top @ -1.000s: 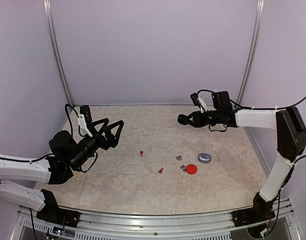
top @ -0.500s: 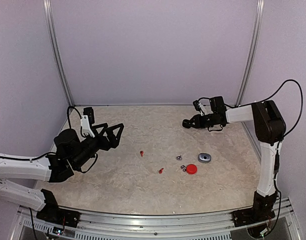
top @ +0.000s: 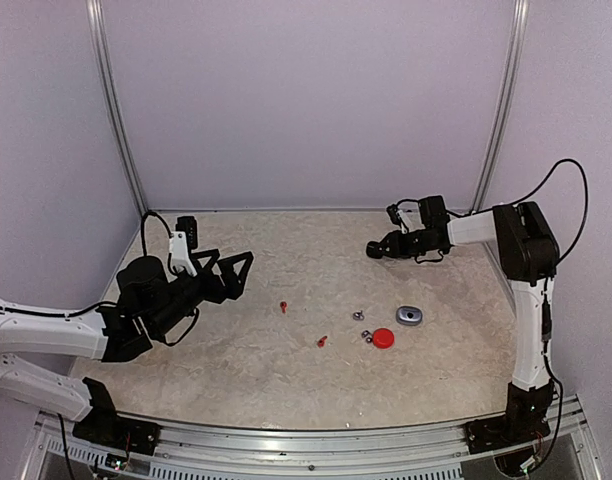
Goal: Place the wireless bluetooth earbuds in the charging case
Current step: Place the charging case with the earbuds at the center of the board, then move the charging case to the center of the board.
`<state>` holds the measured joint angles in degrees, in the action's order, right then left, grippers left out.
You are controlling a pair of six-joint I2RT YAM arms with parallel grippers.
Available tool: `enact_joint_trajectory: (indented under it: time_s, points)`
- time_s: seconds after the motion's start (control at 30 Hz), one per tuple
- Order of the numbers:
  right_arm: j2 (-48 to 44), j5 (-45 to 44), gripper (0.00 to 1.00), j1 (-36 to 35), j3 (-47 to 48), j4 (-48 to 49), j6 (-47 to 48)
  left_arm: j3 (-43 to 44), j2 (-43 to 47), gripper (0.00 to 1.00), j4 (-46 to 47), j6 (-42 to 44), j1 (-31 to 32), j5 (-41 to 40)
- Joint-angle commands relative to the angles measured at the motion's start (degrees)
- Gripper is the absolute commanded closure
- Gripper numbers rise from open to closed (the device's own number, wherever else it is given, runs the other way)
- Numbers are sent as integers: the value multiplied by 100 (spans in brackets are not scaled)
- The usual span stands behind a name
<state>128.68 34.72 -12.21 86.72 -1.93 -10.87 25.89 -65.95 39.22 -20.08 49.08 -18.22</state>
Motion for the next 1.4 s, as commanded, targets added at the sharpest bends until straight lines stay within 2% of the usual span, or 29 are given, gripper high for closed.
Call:
enact_joint_trajectory:
  time_s: [0.0,0.2,0.43,0.73,0.93,1.07,1.37]
  points:
    - [183,50,65,86,197,-159,43,329,-95,1,-134,127,-31,41]
    - [46,-233,56,124,231,-296,119,425,-102,1,-282,110,-29,28]
    - [-564,-679,40,150,256,-551,286,473,-59,1,-425,114,4,8]
    - [-1943,-694,38,-98,-788,-521,504,432,97,1,-471,306,160,-13]
    - [-3244,-602,37,-745,-1968,-576,508,415,153,1,-522,398,296,-43]
    - [-3943,-885,37,-1335,-2593,-869,648,389,171,1,-523,440,358,24]
    - [-4966,-1299,37,-1965,-3353,-1876,727,434,-42,1,-495,554,451,201]
